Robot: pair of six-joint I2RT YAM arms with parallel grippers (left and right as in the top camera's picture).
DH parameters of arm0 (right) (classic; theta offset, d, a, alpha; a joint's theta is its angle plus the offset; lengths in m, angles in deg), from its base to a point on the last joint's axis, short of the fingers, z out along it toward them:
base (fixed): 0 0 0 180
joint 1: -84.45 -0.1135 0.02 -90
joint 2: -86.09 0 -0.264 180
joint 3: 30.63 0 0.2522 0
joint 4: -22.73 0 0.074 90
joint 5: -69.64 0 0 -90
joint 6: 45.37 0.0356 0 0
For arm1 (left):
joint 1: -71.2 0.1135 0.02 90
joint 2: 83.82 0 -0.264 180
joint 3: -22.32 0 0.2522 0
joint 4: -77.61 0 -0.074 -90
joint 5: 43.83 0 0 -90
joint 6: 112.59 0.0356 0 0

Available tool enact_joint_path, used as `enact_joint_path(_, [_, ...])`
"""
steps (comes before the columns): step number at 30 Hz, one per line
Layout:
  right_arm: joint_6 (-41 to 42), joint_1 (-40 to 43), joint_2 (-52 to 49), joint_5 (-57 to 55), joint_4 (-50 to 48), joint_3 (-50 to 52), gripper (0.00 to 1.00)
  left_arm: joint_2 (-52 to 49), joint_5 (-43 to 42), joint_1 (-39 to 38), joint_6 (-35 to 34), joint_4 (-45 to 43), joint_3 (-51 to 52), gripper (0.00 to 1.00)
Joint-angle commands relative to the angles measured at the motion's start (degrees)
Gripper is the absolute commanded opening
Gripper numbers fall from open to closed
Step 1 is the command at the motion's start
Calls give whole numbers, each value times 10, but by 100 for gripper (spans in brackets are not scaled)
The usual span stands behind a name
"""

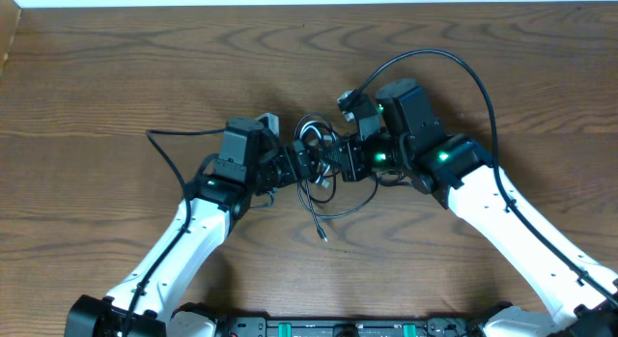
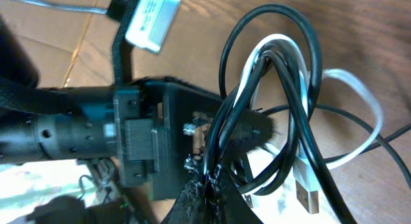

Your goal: Untangle cables

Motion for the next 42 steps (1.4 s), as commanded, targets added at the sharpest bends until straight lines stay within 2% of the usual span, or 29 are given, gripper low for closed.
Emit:
enact_joint_path(1, [-28,1,10,83,10,-2,1,0,16,-15,6,-14,-5,95])
enact_joint_path(2, [-40,1,12,112,11,-2,1,0,33,-16,6,-14,-5,95])
enact_joint_path(4, [-44,3,21,134,11,-2,1,0,96,-17,6,-2,-5,76])
enact_joint_path(8, [-62,26,61,127,12,-2,1,0,191,-17,6,27,-5,54])
enact_joint_path(9, [-64,34,72,119,14,-2,1,0,208,-17,6,36,-5,52])
enact_joint_path(14, [-64,89,143,-40,63,-2,1,0,245,-17,5,57,-5,51])
enact_joint_path(16, [-63,96,156,-120,94,-2,1,0,245,-17,-13,55,-5,51])
enact_joint_path(18, [-63,96,158,-155,116,-2,1,0,245,-17,-34,53,-5,52])
enact_joint_path(20, [-63,95,156,-155,140,-2,6,0,243,-17,-55,52,-5,49])
enact_joint_path(22, [-63,92,150,-155,158,-2,16,0,243,-17,-59,52,-5,49])
enact_joint_path(24, [-63,83,141,-154,170,-1,25,0,251,-17,-59,57,-5,52])
enact_joint_path(27, [-63,63,121,-151,170,-1,32,0,293,-16,-62,78,-5,52])
enact_joint_path(29, [-63,47,103,-151,165,-1,40,0,297,-17,-65,84,-5,56])
enact_joint_path(31, [-65,28,81,-152,151,-1,42,0,303,-15,-66,93,-5,54])
enact_joint_path(32, [-70,14,60,-152,137,-1,45,0,312,-10,-73,101,-5,45])
enact_joint_path(36, [-80,-25,-9,-151,89,-1,46,11,318,50,-141,141,-5,44])
enact_joint_path(40, [-105,-63,-96,-151,17,-1,46,52,243,157,-124,200,-5,45])
enact_joint_path(42, [-107,-73,-118,-152,-10,-1,46,63,227,175,-97,210,-5,45])
